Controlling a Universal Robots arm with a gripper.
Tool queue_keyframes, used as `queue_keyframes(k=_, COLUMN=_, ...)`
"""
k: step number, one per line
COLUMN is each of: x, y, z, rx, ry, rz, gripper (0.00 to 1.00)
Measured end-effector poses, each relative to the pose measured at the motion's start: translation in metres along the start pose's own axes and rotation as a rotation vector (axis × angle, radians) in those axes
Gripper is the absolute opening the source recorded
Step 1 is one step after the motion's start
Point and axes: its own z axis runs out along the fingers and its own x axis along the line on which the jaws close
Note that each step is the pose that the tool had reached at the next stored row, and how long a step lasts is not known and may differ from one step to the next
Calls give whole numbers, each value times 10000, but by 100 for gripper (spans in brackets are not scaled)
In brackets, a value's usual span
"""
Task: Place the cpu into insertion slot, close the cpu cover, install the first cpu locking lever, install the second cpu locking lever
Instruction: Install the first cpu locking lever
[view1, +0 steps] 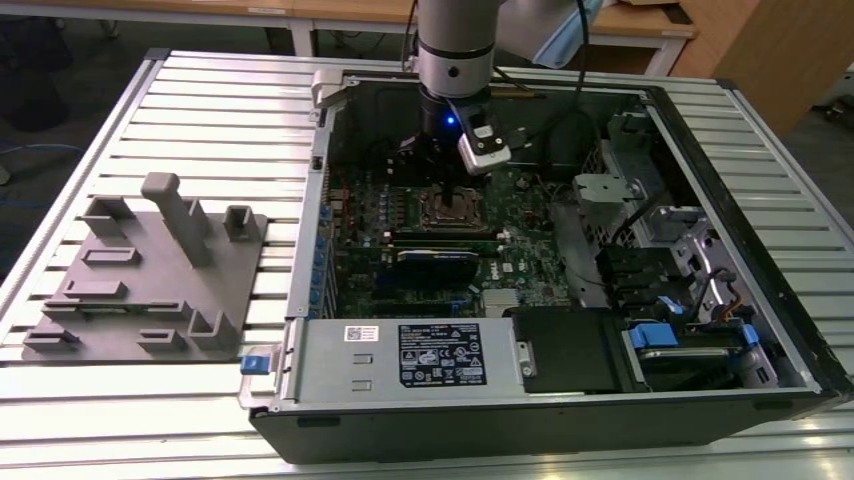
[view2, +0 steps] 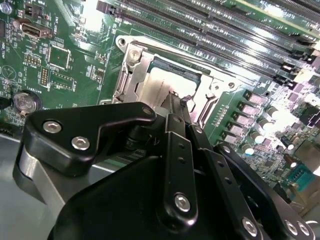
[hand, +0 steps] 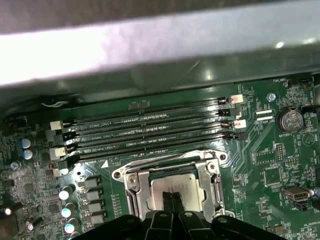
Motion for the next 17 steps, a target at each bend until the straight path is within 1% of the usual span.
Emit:
queue_keyframes(k=2, x=-1, y=0, z=0, rx=0, ry=1, rz=-2, gripper=10)
queue_keyframes(k=6, x=-40, y=4, z=2, rx=-9, ry=-2, rz=-88, gripper=10)
queue_keyframes(k=10, x=-42, y=2, z=2, rx=-28, ry=-7, rz=-277, gripper=10)
queue_keyframes(k=11, x=-42, y=1, z=3, rx=-50, ry=-15, rz=-493, gripper=10)
queue_keyframes(k=12, x=-42, y=0, z=3, rx=-57, ry=-18, rz=-575, gripper=10)
queue_keyframes(k=13, x=-42, y=-2, z=3, rx=-66, ry=-19, rz=-611, gripper=10)
queue_keyframes(k=16, x=-44, y=-8, z=-4, rx=-173, ry=-4, rz=-627, gripper=10)
queue_keyframes(k=17, x=-45, y=-10, z=-10, rx=-192, ry=-2, rz=-626, gripper=10)
